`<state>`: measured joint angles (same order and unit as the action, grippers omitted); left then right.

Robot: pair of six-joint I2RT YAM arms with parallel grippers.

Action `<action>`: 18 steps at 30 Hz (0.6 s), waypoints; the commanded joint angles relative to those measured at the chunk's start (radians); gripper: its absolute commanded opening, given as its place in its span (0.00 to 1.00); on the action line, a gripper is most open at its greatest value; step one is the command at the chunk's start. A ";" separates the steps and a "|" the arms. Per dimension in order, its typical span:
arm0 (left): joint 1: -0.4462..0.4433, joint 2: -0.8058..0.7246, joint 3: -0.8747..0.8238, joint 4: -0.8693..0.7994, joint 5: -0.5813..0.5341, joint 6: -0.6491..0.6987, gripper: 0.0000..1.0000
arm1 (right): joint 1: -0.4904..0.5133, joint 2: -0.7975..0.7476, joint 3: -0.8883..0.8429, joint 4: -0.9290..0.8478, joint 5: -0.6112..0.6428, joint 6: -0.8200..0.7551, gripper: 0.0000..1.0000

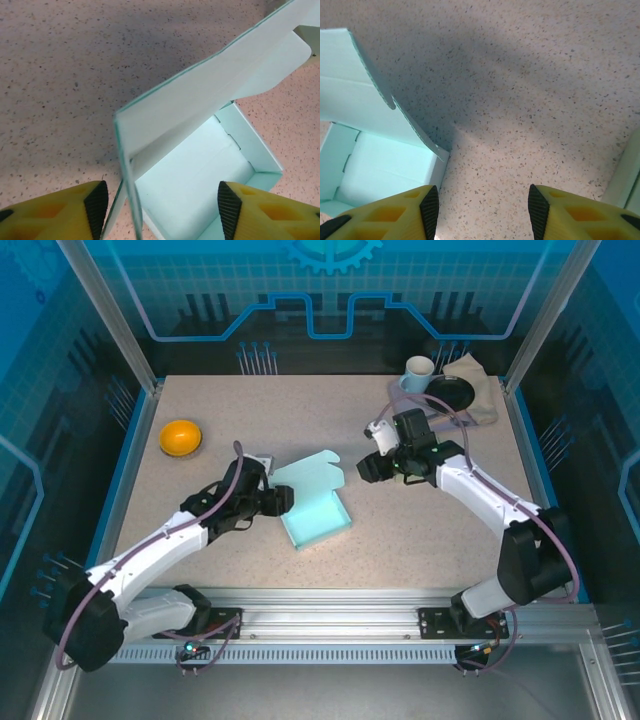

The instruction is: Fold the paper box

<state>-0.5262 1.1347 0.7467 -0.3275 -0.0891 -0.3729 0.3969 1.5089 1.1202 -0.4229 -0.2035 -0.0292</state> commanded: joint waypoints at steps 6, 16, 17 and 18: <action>0.002 0.094 0.019 0.002 -0.004 0.077 0.40 | 0.044 0.119 0.115 -0.056 -0.068 -0.122 0.54; 0.002 0.099 0.029 0.003 -0.006 0.137 0.29 | 0.087 0.268 0.231 -0.072 -0.132 -0.252 0.53; 0.003 0.101 0.034 -0.004 -0.009 0.139 0.29 | 0.090 0.279 0.246 -0.083 -0.139 -0.260 0.51; 0.003 0.105 0.037 -0.011 -0.016 0.138 0.28 | 0.093 0.287 0.255 -0.093 -0.147 -0.265 0.50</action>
<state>-0.5262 1.2308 0.7490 -0.3176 -0.0921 -0.2691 0.4774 1.7729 1.3258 -0.4694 -0.2985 -0.2459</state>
